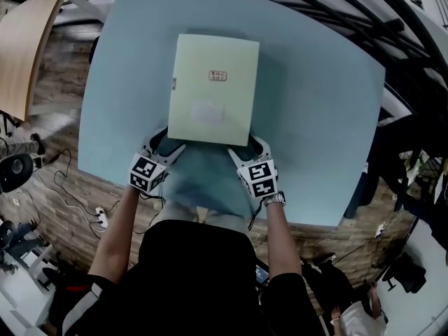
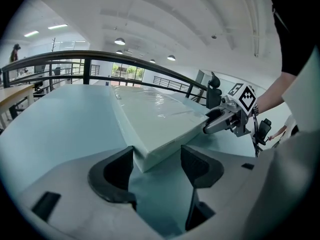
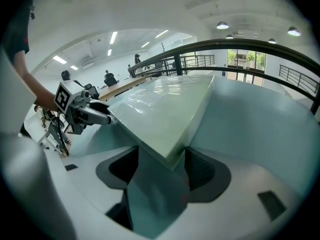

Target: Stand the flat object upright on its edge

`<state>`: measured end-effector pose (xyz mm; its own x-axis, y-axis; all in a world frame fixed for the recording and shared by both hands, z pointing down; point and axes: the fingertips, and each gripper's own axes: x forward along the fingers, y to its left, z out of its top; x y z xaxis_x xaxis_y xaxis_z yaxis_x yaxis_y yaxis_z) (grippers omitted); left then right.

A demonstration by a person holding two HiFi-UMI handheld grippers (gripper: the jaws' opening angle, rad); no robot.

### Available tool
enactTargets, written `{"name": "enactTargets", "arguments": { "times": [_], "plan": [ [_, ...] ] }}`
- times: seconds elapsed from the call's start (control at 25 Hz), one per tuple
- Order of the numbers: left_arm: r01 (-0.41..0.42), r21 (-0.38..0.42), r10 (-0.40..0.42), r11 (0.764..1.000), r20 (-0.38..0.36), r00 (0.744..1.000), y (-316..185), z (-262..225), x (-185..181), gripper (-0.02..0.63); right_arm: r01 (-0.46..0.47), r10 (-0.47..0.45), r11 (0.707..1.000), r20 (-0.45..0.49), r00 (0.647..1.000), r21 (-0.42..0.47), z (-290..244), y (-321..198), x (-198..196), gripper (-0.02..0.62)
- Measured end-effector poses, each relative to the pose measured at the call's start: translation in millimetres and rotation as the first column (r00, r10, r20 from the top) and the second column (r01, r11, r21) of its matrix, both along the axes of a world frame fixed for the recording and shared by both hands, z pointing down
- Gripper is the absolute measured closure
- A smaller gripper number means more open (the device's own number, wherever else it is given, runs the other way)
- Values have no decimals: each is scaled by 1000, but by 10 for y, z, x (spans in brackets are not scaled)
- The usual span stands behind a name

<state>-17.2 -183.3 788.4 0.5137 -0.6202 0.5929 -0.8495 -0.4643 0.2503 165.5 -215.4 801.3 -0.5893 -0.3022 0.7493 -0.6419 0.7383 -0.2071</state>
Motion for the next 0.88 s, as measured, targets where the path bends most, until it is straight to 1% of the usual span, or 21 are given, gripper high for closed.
{"name": "enactTargets", "arguments": {
  "times": [0.4,0.88],
  "plan": [
    [-33,7,33,999,48,998,23,2,-5,325,0,0,1000,3,1000,0,-37,25,-23,328],
    [-38,30,36,999,52,998,26,-128,-20,325,-4,4,1000,12,1000,15,-155,62,-37,328]
  ]
}}
